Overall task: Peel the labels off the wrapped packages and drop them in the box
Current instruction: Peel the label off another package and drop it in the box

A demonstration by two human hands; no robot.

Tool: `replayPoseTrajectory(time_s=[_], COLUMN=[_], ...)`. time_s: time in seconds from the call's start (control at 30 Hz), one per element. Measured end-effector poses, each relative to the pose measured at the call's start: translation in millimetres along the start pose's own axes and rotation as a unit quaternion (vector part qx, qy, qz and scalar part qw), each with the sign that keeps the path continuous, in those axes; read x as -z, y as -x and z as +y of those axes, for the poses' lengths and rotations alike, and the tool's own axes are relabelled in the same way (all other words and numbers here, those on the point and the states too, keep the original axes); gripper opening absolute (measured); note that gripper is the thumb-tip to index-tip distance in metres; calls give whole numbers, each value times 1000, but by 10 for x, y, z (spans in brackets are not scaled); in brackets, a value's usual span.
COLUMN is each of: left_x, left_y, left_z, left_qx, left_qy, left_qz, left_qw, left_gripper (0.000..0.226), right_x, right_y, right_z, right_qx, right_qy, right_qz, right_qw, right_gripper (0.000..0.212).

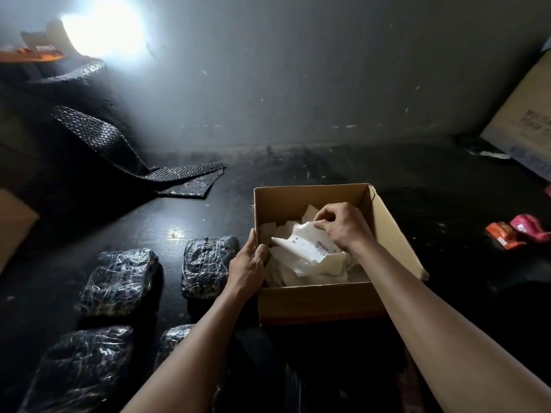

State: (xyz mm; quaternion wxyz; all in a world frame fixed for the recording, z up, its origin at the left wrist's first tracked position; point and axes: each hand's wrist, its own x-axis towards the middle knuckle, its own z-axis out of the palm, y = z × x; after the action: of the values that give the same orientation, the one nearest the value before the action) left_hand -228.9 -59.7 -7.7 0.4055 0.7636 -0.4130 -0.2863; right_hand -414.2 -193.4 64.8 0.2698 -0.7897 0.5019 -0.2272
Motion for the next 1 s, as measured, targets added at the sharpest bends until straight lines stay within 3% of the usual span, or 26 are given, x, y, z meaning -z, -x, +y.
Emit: replayPoseTrajectory(time_s=[0.53, 0.63, 1.0], left_x=[-28, -13, 3], left_y=[2, 16, 25], left_z=[11, 35, 56], left_qx=[5, 5, 8], left_qy=[0, 3, 10], left_qz=[23, 20, 18], left_qw=[1000, 1000, 1000], left_gripper=[55, 54, 53], right_x=[8, -8, 70], right_y=[-99, -116, -139], right_z=[85, 91, 53], right_qx=[-7, 0, 7], right_qy=[18, 40, 55], right_qz=[-32, -24, -45], right_qw=[999, 999, 997], right_gripper=[15, 3, 10])
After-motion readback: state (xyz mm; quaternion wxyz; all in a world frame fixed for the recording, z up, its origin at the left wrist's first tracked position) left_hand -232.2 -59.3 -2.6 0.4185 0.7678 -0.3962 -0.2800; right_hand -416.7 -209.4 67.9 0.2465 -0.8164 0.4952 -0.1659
